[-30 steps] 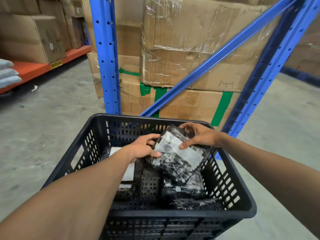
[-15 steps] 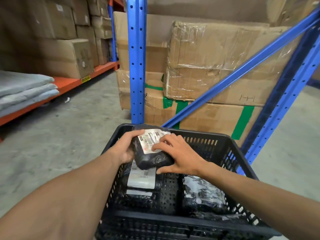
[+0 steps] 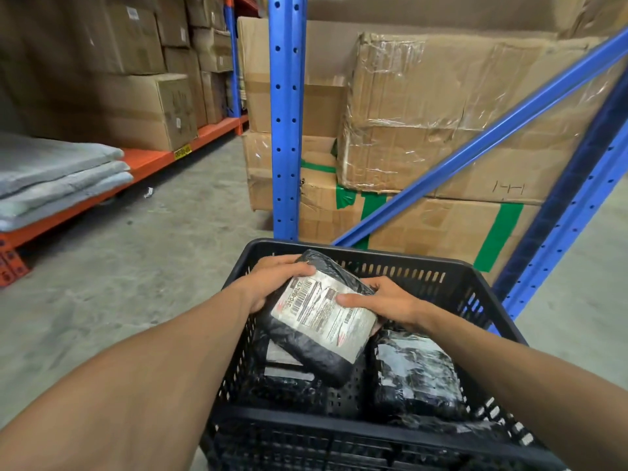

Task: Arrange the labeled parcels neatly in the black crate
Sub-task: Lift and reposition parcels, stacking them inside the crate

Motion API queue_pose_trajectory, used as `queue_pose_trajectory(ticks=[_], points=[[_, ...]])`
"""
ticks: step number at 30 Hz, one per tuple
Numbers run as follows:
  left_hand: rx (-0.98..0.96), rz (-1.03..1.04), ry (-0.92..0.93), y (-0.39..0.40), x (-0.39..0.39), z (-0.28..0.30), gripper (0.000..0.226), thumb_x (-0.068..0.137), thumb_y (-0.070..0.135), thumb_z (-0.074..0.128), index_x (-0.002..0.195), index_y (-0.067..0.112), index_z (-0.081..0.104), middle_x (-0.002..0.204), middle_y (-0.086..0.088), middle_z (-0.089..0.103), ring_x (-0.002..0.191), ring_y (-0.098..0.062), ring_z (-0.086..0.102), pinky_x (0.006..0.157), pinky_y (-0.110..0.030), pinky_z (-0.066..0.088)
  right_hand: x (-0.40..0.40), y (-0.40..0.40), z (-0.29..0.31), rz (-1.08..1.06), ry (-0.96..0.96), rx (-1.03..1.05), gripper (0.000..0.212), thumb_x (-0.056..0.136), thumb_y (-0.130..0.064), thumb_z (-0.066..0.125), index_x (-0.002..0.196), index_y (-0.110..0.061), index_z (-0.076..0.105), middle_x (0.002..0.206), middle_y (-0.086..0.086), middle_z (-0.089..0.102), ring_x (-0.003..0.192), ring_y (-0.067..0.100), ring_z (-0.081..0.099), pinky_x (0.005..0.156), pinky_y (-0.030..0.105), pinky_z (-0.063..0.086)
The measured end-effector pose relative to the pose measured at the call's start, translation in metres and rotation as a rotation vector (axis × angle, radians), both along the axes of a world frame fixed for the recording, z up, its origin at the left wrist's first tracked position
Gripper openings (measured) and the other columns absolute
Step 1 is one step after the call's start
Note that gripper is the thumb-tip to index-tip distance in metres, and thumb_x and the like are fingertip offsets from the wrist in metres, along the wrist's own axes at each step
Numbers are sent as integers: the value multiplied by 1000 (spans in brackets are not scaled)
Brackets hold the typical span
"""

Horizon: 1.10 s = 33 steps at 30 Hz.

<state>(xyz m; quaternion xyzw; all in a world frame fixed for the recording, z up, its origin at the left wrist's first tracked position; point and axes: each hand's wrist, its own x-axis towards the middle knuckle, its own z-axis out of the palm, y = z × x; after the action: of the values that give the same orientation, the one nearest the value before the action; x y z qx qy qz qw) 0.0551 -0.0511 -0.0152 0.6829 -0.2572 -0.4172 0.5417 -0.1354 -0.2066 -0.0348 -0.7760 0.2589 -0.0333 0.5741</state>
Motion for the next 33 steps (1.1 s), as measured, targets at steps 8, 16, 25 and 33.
queue_pose_trajectory(ticks=[8, 16, 25, 33], points=[[447, 124, 72, -5, -2, -24, 59, 90, 50, 59, 133, 11, 52, 125, -12, 63, 104, -32, 66, 78, -41, 58, 15, 31, -44, -508, 8, 505, 83, 79, -54, 79, 142, -8, 51, 138, 11, 64, 111, 28, 71, 62, 36, 65], [471, 163, -161, -15, -5, -51, 47, 95, 16, 50, 139, 3, 41, 112, -15, 62, 97, -29, 64, 90, -41, 53, 39, 45, -75, -367, 201, 378, 77, 88, -61, 64, 142, -9, 50, 135, 10, 64, 104, 23, 67, 68, 31, 57], [603, 135, -301, -10, -6, -76, 58, 96, 18, 47, 150, 5, 32, 149, -18, 44, 134, -34, 45, 114, -43, 36, 20, 23, -56, 9, 434, 70, 97, 90, -71, 49, 164, -22, 10, 167, 7, 29, 121, 21, 53, 71, 27, 49], [216, 63, -857, -64, -62, -43, 34, 89, 20, 56, 122, 22, 62, 110, -3, 64, 101, -24, 60, 89, -38, 52, -23, -42, 7, 158, 618, -337, 75, 103, -35, 55, 163, -14, 14, 145, 15, 55, 107, 27, 62, 91, 44, 52]])
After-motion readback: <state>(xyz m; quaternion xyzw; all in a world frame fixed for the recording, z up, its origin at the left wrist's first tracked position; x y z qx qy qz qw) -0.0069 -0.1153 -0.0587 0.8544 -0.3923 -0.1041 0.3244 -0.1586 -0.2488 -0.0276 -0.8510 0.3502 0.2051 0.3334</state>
